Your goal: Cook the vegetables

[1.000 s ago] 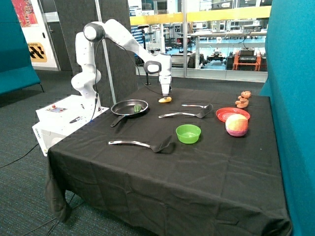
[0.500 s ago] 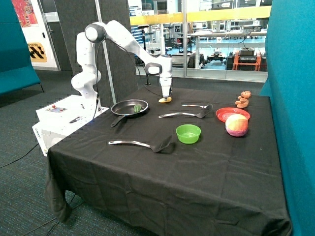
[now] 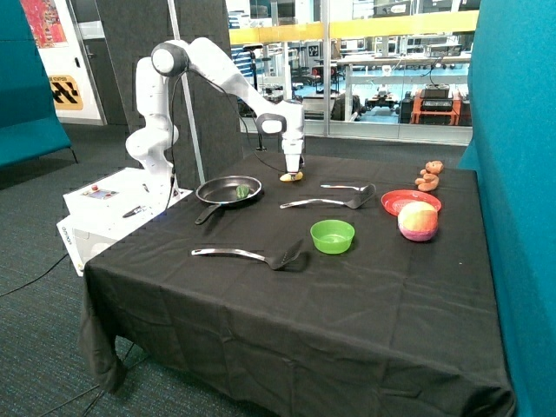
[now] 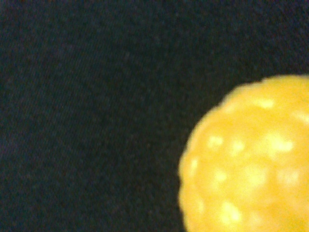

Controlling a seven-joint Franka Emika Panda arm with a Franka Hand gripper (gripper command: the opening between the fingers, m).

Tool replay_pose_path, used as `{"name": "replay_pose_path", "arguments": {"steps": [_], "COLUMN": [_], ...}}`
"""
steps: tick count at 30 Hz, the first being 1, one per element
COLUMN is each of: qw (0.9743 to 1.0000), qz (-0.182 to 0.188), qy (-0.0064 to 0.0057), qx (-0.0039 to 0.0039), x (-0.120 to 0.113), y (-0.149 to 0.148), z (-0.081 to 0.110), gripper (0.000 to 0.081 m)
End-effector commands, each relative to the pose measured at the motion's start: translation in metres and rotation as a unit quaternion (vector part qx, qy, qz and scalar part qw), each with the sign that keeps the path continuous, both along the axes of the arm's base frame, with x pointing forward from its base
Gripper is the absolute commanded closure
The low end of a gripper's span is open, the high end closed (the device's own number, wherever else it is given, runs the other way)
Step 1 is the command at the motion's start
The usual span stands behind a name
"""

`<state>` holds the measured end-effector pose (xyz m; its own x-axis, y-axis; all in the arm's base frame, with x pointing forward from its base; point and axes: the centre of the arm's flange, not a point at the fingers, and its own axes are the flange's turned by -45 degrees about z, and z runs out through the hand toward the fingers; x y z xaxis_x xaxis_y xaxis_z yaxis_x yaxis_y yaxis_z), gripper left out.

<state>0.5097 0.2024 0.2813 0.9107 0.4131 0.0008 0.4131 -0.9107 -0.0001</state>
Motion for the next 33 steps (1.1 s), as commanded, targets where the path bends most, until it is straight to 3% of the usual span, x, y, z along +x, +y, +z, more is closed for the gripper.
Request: {"name": "replay_pose_path", "arguments": {"steps": [1, 2, 6, 8, 33], "qw": [1.0, 1.0, 0.9999, 0.9999, 0.9998], "qz": [-0.005, -0.005, -0.011, -0.016, -0.018], "qy": [0.0003, 0.0003, 0.0003, 0.0003, 0.0003], "qx": [-0.0002, -0.0002, -0.0002, -0.00019, -0.00019], "x": [0.0003, 0.0002, -0.0007, -0.0006, -0.006], "y": [-0.0001, -0.0001, -0.0008, -0.0017, -0.006], "z": [-0.0045, -0.0047, -0.0049, -0.0044, -0.0048], "gripper": [0.0415, 0.0435, 0.0728, 0.0788, 0.0808]}}
